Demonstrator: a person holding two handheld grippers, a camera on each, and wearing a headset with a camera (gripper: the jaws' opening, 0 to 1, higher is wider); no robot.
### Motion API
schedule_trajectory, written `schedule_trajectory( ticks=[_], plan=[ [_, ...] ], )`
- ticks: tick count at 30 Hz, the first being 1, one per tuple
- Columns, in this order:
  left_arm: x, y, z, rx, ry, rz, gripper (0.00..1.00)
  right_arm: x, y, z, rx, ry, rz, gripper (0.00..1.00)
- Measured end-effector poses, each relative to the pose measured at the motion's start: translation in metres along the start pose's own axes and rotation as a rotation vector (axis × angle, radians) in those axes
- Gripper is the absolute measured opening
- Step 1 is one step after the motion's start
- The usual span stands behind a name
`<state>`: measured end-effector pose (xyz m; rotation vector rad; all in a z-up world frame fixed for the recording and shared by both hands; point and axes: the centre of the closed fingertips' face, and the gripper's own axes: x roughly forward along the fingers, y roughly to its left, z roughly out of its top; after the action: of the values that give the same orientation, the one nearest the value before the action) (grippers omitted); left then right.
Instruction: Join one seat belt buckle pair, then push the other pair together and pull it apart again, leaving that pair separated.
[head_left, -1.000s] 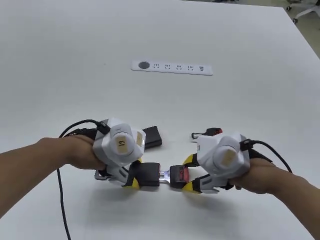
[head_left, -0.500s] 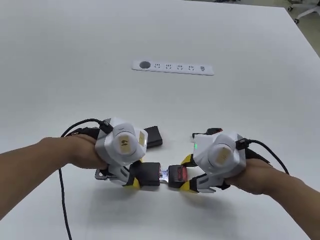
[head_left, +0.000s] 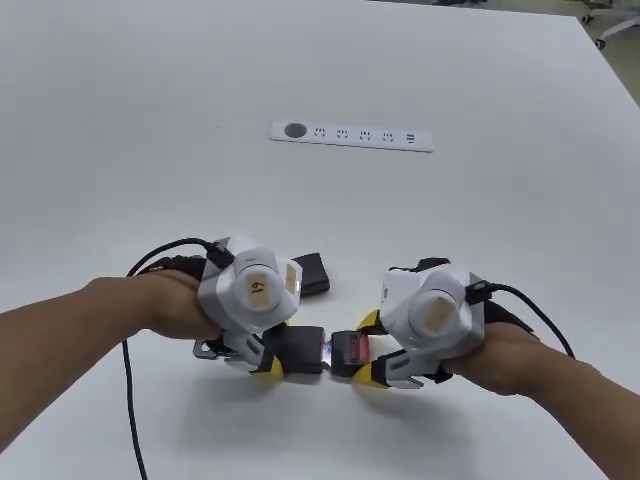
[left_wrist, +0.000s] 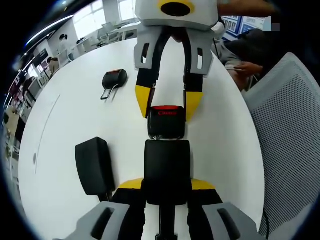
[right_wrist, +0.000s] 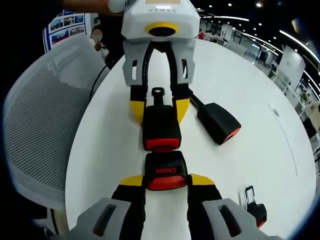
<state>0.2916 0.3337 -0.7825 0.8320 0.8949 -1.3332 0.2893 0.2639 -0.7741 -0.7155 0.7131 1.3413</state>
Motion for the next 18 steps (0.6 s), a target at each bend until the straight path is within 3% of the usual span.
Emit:
schedule_trajectory(
  ticks=[6, 13, 18],
  plan=[
    [-0.0003, -0.0011, 0.0011, 0.002, 0.0, -0.002, 0.32, -0.0014, 0.0008, -0.0021, -0.016, -0.004, 0.0, 0.27],
    [0.0004, -0.0031, 0.0028, -0.018, -0.005, 0.011, 0.33, -0.0022, -0.0018, -0.0067, -0.006, -0.048, 0.007, 0.27],
    [0.0017, -0.0023, 0.004, -0.028, 0.033, 0.01, 0.32, 0.0004, -0.0018, -0.0037, 0.002, -0.002, -0.004, 0.27]
  ],
)
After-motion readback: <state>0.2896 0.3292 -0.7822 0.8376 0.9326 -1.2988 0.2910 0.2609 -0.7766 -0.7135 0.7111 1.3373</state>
